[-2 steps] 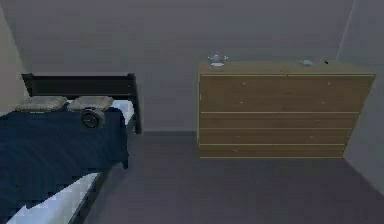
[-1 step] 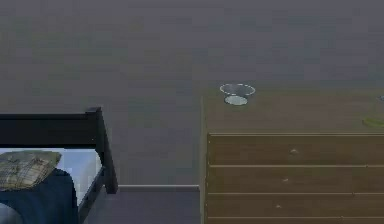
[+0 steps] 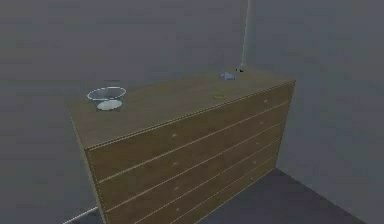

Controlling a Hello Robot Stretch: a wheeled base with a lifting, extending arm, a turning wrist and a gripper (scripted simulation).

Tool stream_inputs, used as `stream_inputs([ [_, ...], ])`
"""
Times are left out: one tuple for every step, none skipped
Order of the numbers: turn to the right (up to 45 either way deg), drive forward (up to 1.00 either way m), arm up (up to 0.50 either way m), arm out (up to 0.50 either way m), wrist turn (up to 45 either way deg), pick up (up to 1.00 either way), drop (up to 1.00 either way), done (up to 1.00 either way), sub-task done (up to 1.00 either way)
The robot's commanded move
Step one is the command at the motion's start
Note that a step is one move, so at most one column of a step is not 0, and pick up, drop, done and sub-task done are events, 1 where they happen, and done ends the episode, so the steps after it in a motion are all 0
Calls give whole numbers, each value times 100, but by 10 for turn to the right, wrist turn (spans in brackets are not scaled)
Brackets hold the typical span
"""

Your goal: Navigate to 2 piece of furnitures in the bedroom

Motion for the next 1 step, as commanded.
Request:
stream_inputs([
  [0,0,0,0,0,0,0,100,0],
])
